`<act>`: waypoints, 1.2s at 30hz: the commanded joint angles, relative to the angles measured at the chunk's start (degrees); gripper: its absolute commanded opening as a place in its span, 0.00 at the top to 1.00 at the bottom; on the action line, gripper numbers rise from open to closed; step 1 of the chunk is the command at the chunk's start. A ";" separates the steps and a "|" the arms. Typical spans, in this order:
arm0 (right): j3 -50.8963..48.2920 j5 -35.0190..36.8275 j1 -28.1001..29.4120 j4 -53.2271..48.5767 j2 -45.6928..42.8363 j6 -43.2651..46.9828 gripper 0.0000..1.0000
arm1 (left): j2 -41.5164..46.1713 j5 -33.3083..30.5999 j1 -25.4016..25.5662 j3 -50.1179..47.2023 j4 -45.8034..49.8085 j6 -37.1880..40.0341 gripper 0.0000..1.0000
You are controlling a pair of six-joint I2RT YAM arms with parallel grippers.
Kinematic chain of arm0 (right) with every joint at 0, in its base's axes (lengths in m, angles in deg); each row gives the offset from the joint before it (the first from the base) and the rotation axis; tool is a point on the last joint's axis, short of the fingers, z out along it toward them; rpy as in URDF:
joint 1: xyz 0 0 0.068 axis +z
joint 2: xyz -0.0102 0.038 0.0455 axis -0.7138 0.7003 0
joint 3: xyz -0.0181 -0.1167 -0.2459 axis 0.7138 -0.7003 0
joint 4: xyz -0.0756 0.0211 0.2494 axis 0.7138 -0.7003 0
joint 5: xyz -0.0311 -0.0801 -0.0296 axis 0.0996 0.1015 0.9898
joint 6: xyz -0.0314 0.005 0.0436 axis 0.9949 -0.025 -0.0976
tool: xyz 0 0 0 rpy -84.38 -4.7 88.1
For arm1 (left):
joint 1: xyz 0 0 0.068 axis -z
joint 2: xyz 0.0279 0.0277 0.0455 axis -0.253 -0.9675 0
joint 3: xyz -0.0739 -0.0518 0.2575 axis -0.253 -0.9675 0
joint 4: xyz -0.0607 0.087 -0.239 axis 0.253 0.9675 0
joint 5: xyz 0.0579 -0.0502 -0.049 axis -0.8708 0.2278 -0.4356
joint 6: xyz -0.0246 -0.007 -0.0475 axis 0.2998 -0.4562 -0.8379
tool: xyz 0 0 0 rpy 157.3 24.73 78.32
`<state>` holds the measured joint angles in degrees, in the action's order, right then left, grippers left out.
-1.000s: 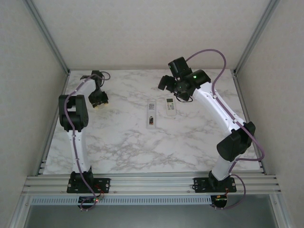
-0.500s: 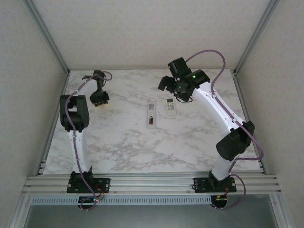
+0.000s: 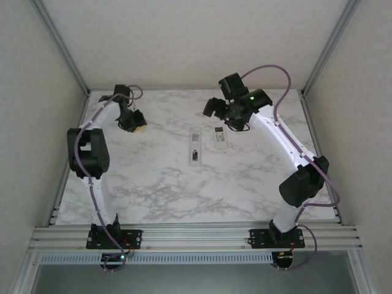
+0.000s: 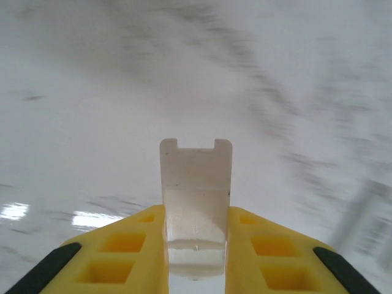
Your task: Load the batteries into the remote control
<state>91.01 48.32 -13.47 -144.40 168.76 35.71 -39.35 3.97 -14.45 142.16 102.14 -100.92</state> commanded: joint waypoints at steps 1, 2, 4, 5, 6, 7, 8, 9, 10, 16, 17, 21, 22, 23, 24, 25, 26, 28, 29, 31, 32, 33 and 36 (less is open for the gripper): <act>1.49 -7.37 -0.65 3.83 0.04 6.96 0.01 | 6.61 12.81 2.45 -0.83 -9.28 -6.23 0.75; 2.26 -8.25 -0.83 3.60 0.35 7.75 0.01 | 7.31 14.37 3.36 -0.50 -10.58 -7.18 0.75; 3.65 -8.75 -1.50 2.45 0.80 8.17 0.01 | 8.73 17.48 5.86 -0.20 -13.96 -9.59 0.75; 3.95 -8.75 -2.01 2.09 0.76 8.05 0.01 | 9.32 18.51 6.95 -0.37 -15.40 -10.54 0.75; 3.82 -8.68 -2.66 1.81 0.44 7.63 0.01 | 9.89 19.36 8.39 -0.72 -16.86 -11.13 0.75; 3.23 -8.62 -3.56 1.76 -0.08 6.95 0.01 | 10.21 19.50 9.96 -0.65 -17.43 -11.04 0.75; 2.30 -8.86 -4.42 2.04 -0.81 6.19 0.01 | 10.44 19.26 11.30 -0.73 -17.72 -10.69 0.75; 0.64 -10.24 -5.53 3.22 -1.81 5.61 0.01 | 10.80 19.37 12.88 -1.09 -18.84 -10.39 0.75; -1.60 -12.40 -6.62 5.48 -2.93 5.03 0.01 | 11.24 19.68 14.40 -1.66 -20.28 -10.50 0.75; -16.40 -42.62 -12.43 33.57 -10.39 -3.04 0.02 | 13.08 25.63 18.52 -2.09 -35.75 -22.97 0.75; -17.32 -44.26 -12.58 36.12 -11.28 -3.48 0.01 | 13.20 25.99 18.60 -1.69 -38.08 -25.02 0.75; -18.49 -47.64 -13.24 42.66 -12.75 -5.82 0.05 | 12.55 29.24 18.93 0.25 -48.27 -35.12 0.75; -19.04 -49.08 -13.59 47.11 -12.53 -8.63 0.08 | 12.21 29.86 19.03 0.87 -49.84 -37.01 0.75; -19.36 -50.35 -13.79 51.39 -12.02 -11.51 0.10 | 11.78 30.40 19.20 1.75 -51.42 -38.99 0.76; -19.08 -50.96 -13.82 54.36 -11.43 -13.77 0.12 | 11.49 31.10 19.35 2.65 -53.42 -40.63 0.76; -18.71 -51.32 -13.86 56.19 -10.85 -15.22 0.13 | 11.24 31.58 19.40 3.48 -54.52 -41.75 0.75; -18.29 -51.73 -13.85 57.87 -10.05 -16.69 0.14 | 10.96 31.93 19.65 4.60 -55.45 -42.74 0.75; -17.71 -51.99 -13.86 60.53 -8.87 -18.84 0.17 | 10.58 32.46 19.80 6.21 -57.61 -45.07 0.75; -17.40 -51.95 -13.80 61.04 -8.20 -19.43 0.18 | 10.41 32.67 19.80 6.70 -59.40 -46.82 0.75; -17.13 -52.36 -13.82 63.18 -7.32 -21.18 0.21 | 10.06 32.88 19.79 7.38 -61.86 -49.22 0.75; -17.13 -52.58 -13.84 65.11 -6.95 -22.61 0.23 | 9.82 32.95 19.76 7.83 -62.26 -50.01 0.75; -17.14 -52.74 -13.76 67.52 -6.53 -24.23 0.25 | 9.55 33.15 19.80 8.05 -62.71 -50.69 0.75; -17.12 -52.68 -13.78 71.77 -5.69 -27.43 0.27 | 9.26 33.57 19.92 8.50 -63.07 -51.20 0.75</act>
<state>72.63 -2.56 -26.94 -80.95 162.31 13.57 -29.03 35.23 4.83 148.98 43.33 -148.89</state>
